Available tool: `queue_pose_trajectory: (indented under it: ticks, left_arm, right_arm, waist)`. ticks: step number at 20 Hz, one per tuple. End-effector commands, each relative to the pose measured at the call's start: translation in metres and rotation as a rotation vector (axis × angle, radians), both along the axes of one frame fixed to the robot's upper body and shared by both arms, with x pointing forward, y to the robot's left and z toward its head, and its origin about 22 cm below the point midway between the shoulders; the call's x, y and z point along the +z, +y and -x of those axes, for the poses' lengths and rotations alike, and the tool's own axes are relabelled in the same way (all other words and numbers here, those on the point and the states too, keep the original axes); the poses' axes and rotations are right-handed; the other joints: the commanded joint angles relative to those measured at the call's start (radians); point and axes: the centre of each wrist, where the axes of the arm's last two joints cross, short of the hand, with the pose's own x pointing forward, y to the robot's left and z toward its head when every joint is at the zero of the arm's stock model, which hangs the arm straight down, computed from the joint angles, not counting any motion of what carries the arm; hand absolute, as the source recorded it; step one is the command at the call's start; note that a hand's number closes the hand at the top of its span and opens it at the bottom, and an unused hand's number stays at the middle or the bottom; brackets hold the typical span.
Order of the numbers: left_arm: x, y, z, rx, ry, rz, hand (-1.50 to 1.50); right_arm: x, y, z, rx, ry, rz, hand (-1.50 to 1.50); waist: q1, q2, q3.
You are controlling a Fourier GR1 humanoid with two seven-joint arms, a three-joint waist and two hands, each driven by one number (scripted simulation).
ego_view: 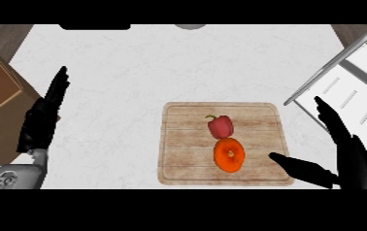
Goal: Pick the bell pepper from the cutting board and place it in the tiered basket
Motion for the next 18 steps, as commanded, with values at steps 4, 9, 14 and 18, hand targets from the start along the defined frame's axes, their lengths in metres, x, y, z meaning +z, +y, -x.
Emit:
queue_pose_trajectory:
  ticks: [4, 9, 14, 18]
  left_arm:
    - [0.010, -0.010, -0.013, -0.038, -0.003, 0.002, 0.00]
    - [-0.006, -0.009, -0.002, -0.040, 0.002, 0.009, 0.00]
    - [-0.009, -0.005, -0.014, -0.021, 0.006, 0.007, 0.00]
    - [-0.016, -0.002, 0.000, -0.027, -0.003, 0.008, 0.00]
  right_arm:
    - [0.068, 0.025, -0.009, 0.097, 0.252, 0.228, -1.50]
    - [0.095, 0.065, -0.034, 0.019, 0.324, 0.199, -1.50]
    - [0.079, 0.093, -0.064, 0.046, 0.464, 0.211, -1.50]
    - [0.071, 0.113, -0.071, 0.049, 0.527, 0.228, -1.50]
  waist:
    - [0.028, 0.004, 0.001]
    - [0.030, 0.002, 0.004]
    - [0.028, 0.006, 0.004]
    - [0.032, 0.002, 0.004]
